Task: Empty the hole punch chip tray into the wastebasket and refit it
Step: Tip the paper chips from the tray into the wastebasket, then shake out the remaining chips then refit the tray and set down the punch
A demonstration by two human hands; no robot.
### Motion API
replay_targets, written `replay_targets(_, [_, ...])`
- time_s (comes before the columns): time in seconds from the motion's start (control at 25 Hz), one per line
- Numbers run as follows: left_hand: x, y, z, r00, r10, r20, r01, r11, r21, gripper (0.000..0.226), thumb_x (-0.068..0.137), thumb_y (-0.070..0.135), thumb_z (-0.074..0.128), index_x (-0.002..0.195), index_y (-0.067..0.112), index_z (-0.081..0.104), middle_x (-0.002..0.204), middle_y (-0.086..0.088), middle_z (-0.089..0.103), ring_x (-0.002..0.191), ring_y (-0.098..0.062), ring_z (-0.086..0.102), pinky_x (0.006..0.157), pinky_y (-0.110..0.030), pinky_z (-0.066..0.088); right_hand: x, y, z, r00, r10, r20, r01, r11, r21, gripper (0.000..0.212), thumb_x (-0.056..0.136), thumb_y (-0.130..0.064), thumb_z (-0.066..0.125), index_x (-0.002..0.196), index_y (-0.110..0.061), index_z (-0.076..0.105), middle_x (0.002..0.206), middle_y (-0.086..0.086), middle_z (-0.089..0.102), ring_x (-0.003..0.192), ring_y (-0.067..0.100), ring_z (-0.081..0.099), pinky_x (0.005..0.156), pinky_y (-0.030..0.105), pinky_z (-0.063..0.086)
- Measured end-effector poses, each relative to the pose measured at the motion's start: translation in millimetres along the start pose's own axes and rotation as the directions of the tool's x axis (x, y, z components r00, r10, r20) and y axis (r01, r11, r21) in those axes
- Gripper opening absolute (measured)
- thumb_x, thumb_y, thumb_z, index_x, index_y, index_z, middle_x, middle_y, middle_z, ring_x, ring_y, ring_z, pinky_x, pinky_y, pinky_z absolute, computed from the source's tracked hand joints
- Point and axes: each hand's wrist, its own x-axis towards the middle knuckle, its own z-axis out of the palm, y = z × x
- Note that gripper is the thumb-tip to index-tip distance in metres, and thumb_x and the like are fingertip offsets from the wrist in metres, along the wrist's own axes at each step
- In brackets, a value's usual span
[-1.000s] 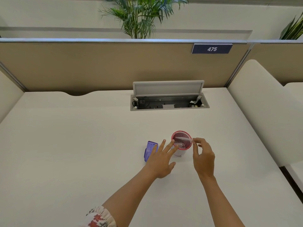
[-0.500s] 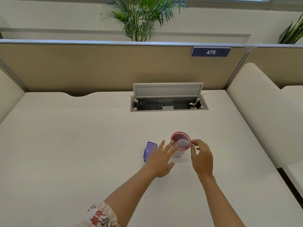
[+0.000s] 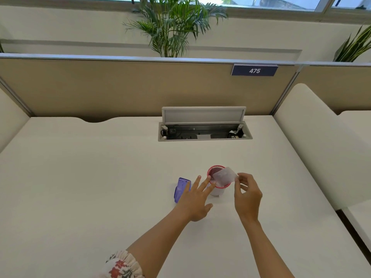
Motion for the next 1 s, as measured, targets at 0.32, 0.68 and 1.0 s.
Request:
replay_targets(0.32, [0,-14,-22,0.928,-0.241,-0.285,0.075,0.868,-0.49,0.062,0.099,0.036,0.049,0.155,0.022,0.027,0.163,0.004,0.027,0.151,-0.016,0.023,0.124,-0.043,0.012,5,-4,4,0.759,0.647,0.074,-0.586,0.63,0.51,0.012,0.086,-0.011,0.073,0.094,-0.021,0.07,0.098,0.003,0.075,0.079,0.01,0.076,0.086,0.029,0.056])
replay_targets(0.68, [-6,-55,-56,0.882,-0.413,-0.227,0.032,0.532,-0.846,0.024,0.093,0.031,0.064,0.115,0.021,0.064,0.11,0.005,0.067,0.103,-0.012,0.061,0.083,-0.021,0.048,-3,-62,52,0.921,0.244,0.304,-0.345,0.874,0.343,0.009,0.088,-0.012,0.071,0.092,-0.02,0.073,0.086,-0.006,0.076,0.079,0.009,0.073,0.068,0.018,0.059])
replay_targets(1.0, [-37,-93,-33,0.697,-0.703,-0.138,0.06,0.249,-0.967,0.014,0.095,0.018,0.062,0.095,0.006,0.069,0.095,-0.012,0.073,0.087,-0.029,0.071,0.068,-0.028,0.058,-32,-61,114,0.783,0.371,0.498,-0.389,0.918,-0.073,0.027,0.092,-0.028,0.065,0.113,-0.011,0.062,0.111,0.008,0.069,0.099,0.025,0.068,0.08,0.031,0.052])
